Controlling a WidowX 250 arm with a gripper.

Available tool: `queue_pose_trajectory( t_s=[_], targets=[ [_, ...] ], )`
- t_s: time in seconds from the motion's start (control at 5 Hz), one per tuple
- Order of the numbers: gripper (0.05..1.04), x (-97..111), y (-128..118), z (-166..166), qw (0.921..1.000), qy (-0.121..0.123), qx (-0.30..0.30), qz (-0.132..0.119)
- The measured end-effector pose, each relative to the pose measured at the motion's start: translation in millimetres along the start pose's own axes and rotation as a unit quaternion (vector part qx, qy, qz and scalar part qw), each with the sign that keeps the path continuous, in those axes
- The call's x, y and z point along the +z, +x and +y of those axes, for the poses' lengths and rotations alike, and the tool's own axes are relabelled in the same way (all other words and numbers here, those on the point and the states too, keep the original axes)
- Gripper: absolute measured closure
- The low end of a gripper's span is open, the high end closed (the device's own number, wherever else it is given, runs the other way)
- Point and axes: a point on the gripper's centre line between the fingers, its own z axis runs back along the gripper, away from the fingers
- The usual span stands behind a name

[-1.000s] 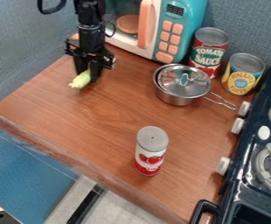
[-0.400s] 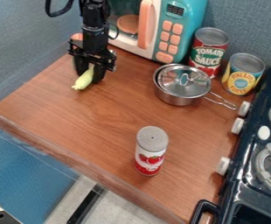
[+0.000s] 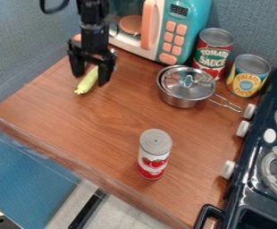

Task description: Move the yellow spoon to the front of the microwave

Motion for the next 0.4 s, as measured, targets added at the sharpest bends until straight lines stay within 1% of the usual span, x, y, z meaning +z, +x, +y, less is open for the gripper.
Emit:
queue_pose_trajectory(
  t_s=[0.2, 0.4],
  targets=[
    [0.084, 37.8, -4.8, 1.5, 0.999, -0.017, -0.011, -0.041],
    [0.084, 55.1, -12.9, 0.2, 0.9961, -0.03, -0.04, -0.072]
  ],
)
